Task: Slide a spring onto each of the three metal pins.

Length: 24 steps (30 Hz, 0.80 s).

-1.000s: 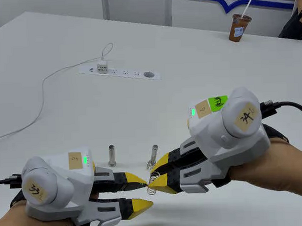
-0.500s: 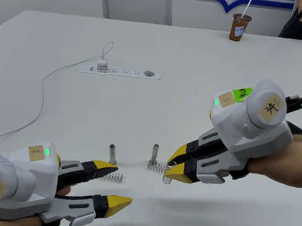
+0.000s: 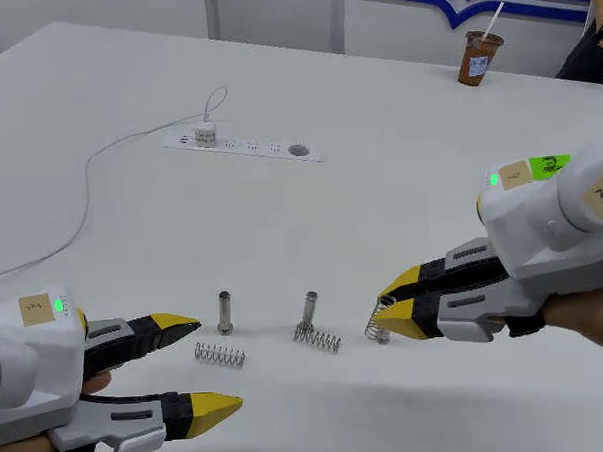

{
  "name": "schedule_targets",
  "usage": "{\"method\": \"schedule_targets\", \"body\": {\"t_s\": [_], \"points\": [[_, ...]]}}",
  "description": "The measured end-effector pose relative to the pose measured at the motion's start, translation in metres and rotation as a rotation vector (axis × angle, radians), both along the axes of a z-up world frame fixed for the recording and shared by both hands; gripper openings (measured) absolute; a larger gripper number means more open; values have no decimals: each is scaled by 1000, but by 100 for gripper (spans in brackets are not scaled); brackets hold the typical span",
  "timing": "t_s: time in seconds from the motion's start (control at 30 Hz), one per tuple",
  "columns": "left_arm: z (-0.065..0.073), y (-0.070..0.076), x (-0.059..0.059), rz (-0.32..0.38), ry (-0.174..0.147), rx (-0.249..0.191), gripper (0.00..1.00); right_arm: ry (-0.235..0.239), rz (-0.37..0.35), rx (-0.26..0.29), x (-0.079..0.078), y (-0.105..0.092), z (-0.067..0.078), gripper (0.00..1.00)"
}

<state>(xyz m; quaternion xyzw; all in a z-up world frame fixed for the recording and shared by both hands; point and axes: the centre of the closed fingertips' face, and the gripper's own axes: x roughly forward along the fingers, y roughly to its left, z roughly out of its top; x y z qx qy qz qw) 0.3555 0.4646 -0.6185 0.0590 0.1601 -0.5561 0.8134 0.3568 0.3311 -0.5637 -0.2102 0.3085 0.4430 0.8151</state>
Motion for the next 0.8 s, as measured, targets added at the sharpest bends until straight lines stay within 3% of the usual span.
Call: {"method": "schedule_targets", "body": {"t_s": [0.2,0.37,0.6,0.8], "points": [[-2,6,4,35,9,0,63,-17,-76,-9,12,-23,8,12],[-4,9,4,45,14,5,67,-20,-140,-22,23,-36,5,12],[-3,10,6,55,14,2,69,-34,-182,-17,35,-37,-2,12],[-4,14,7,62,17,3,71,-13,-196,-13,38,-36,-15,12]]}}
